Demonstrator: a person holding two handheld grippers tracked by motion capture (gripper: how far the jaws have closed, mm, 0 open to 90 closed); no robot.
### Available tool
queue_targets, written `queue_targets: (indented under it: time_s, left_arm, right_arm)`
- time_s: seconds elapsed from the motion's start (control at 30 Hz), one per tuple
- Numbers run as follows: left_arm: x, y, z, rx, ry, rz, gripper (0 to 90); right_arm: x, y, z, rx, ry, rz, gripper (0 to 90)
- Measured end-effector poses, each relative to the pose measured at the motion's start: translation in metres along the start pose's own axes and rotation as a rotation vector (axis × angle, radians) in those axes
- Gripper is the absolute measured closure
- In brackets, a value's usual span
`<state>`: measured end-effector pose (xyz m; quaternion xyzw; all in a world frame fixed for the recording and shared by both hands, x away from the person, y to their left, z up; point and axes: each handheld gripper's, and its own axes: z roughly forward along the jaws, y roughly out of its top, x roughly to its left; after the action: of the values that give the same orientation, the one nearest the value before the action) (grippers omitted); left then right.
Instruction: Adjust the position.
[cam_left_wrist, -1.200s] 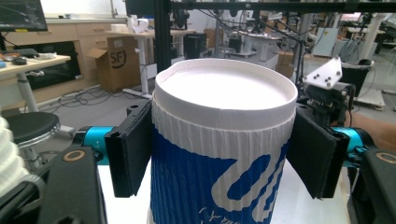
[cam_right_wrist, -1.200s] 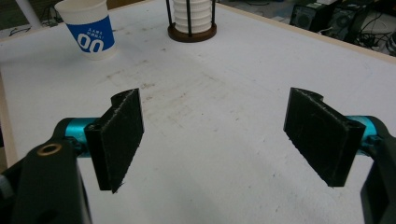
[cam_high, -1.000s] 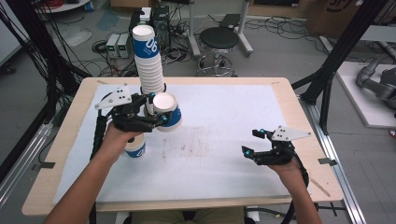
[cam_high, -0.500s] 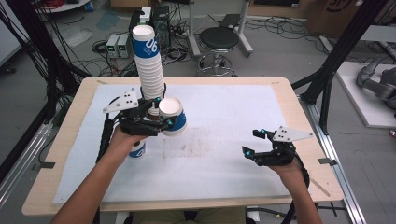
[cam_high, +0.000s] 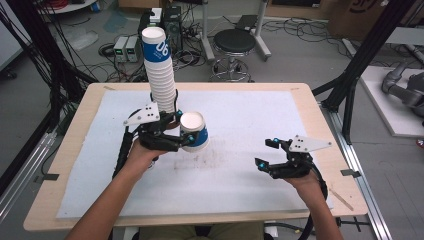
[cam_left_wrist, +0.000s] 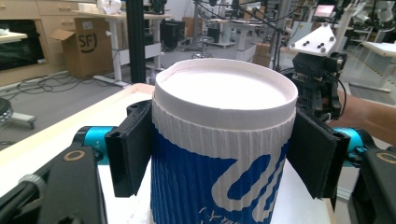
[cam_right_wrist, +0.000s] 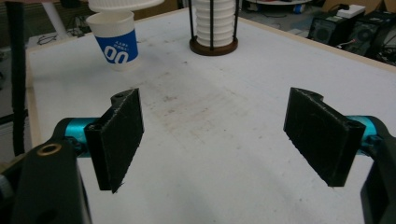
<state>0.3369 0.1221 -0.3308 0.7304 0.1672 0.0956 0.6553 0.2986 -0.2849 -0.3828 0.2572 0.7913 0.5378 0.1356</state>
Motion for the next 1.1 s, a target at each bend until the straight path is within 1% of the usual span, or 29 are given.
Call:
queue_targets:
  time_s: [0.07, 0.23, 0.3, 0.33, 0.5, 0.67, 0.83, 0.97, 1.0, 1.03, 1.1]
  left_arm:
    - [-0.003, -0.002, 0.004, 0.006, -0.014, 0.001, 28.7]
    - [-0.008, -0.007, 0.015, 0.021, -0.055, 0.005, 28.7]
    - [-0.011, -0.008, 0.019, 0.016, -0.073, 0.001, 28.7]
    - [-0.013, -0.008, 0.021, 0.016, -0.082, 0.006, 28.7]
    - [-0.019, -0.012, 0.030, 0.029, -0.122, 0.012, 28.7]
    - [-0.023, -0.015, 0.037, 0.033, -0.159, 0.013, 28.7]
    - [-0.027, -0.018, 0.044, 0.036, -0.199, 0.014, 28.7]
    - [-0.029, -0.018, 0.046, 0.043, -0.216, 0.020, 28.7]
    - [-0.030, -0.018, 0.047, 0.042, -0.218, 0.016, 28.7]
    - [-0.030, -0.018, 0.047, 0.044, -0.223, 0.018, 28.8]
    - [-0.031, -0.019, 0.048, 0.041, -0.230, 0.015, 28.7]
  right_arm:
    - [0.003, 0.001, 0.002, -0.005, 0.012, -0.006, 20.5]
    - [0.009, 0.005, 0.008, -0.024, 0.068, -0.018, 20.5]
    - [0.013, 0.006, 0.011, -0.031, 0.089, -0.027, 20.5]
    - [0.014, 0.007, 0.013, -0.034, 0.101, -0.028, 20.5]
    - [0.020, 0.009, 0.021, -0.045, 0.148, -0.033, 20.5]
    - [0.024, 0.010, 0.029, -0.034, 0.179, -0.031, 20.5]
    - [0.028, 0.011, 0.036, -0.038, 0.205, -0.033, 20.5]
    - [0.031, 0.012, 0.045, -0.032, 0.226, -0.045, 20.5]
    - [0.031, 0.012, 0.046, -0.031, 0.229, -0.043, 20.5]
    - [0.032, 0.012, 0.048, -0.036, 0.239, -0.045, 20.5]
    - [0.033, 0.013, 0.049, -0.041, 0.240, -0.049, 20.5]
